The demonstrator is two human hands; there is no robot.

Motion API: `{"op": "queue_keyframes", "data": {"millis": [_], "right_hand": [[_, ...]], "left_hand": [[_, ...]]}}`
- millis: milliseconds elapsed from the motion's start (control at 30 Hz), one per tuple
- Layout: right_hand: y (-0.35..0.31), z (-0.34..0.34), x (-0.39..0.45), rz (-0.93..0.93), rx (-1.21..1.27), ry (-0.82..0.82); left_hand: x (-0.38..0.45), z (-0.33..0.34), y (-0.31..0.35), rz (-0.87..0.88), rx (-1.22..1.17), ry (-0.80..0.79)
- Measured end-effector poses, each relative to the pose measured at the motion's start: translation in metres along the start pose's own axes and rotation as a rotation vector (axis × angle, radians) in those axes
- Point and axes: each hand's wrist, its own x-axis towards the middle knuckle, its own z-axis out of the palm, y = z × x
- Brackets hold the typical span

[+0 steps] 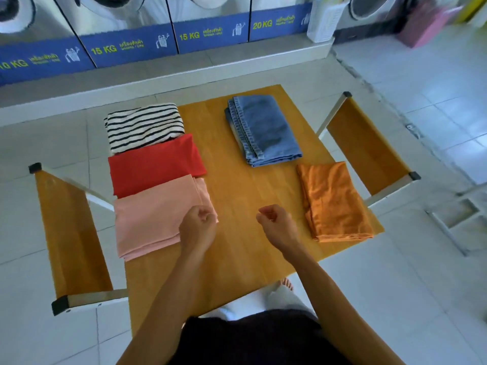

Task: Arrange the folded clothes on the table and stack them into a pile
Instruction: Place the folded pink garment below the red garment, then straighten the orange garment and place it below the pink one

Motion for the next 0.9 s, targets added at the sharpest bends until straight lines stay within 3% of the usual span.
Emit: {"op": "queue_keyframes", "data": {"millis": [300,467,533,667,767,900], "right_hand": [[0.059,-0.128,0.048,0.089,-0.216,0.271],[0.096,-0.172,0.083,0.381,-0.440,0.327],[0.107,-0.181,0.094,0.441,-0.402,0.255],[0.120,-0.180,0.098,0.366,-0.398,0.069],[0.117,-0.167,0.090,0.253,-0.328,-0.141],[0.100,-0.146,0.077,0.073,-0.359,-0.545]], "left_hand": [[-0.012,0.123,0.052,-0.172,-0.043,-0.455],[-0.037,0.193,0.073,-0.139,-0.002,-0.463],[-0.049,0.215,0.081,-0.091,0.077,-0.464],[-0.059,0.235,0.085,-0.134,0.111,-0.454],[-0.045,0.207,0.073,-0.256,0.026,-0.327],[-0.034,0.147,0.042,-0.323,-0.032,-0.061]]}}
